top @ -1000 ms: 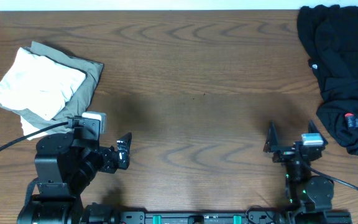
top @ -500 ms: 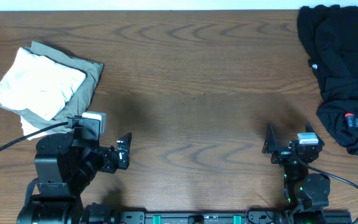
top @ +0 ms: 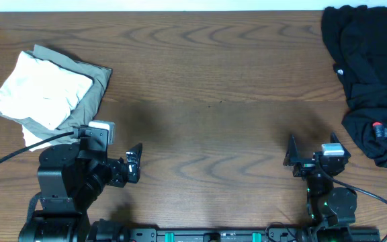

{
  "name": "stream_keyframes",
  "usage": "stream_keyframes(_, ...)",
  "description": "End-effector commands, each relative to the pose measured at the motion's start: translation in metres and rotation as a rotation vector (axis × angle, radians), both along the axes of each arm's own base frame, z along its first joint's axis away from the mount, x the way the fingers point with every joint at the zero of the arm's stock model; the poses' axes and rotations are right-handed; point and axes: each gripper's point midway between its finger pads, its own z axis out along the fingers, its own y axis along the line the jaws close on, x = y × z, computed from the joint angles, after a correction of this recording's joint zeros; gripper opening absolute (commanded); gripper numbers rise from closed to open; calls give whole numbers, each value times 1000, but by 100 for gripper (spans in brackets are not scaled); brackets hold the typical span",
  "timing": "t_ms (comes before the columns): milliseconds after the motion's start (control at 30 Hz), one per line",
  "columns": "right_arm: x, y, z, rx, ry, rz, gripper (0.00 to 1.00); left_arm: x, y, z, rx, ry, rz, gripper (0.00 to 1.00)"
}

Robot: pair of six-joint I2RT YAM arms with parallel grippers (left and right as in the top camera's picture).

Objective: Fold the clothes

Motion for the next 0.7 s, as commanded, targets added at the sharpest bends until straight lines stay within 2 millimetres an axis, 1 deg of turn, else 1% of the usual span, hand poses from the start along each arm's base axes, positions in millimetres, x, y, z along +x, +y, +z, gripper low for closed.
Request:
stream_keyframes(0,0,-6,0,-13,-1,-29,99,0,1,0,11,-4,1,98)
stream_keyframes(133,0,-6,0,-13,-1,-29,99,0,1,0,11,-5,1,98)
stream_keyframes(233,0,-6,0,-13,-1,-30,99,-4,1,2,11,-20,-1,98)
stream_keyframes(367,0,-6,0,-13,-1,-30,99,-12,13,-3,61,-43,52,98)
stream_keyframes(433,0,-6,0,-13,-1,-29,99,-18,16,-12,78,-58,64,98)
stream_keyframes(567,0,-6,0,-13,-1,-29,99,-31,18,-47,102,-72,66,98)
stream_keyframes(600,0,-6,0,-13,-1,-29,99,-31,17,-56,100,-86,61,98)
stream_keyframes(667,0,-6,0,-13,-1,-29,99,-26,17,-69,92,-144,64,98)
